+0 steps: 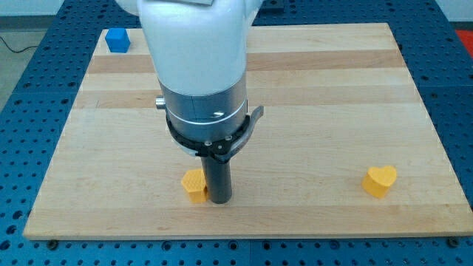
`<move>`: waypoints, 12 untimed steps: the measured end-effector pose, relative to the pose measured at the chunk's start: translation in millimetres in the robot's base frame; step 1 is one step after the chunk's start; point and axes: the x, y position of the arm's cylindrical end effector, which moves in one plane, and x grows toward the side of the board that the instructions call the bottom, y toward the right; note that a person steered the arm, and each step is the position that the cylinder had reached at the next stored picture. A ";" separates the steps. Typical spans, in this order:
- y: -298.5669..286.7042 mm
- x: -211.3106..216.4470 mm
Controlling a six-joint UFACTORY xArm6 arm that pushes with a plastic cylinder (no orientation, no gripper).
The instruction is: Move your arm to the top center of the board
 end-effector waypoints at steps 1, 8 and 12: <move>0.0 0.0; 124.5 -169.3; 70.5 -381.2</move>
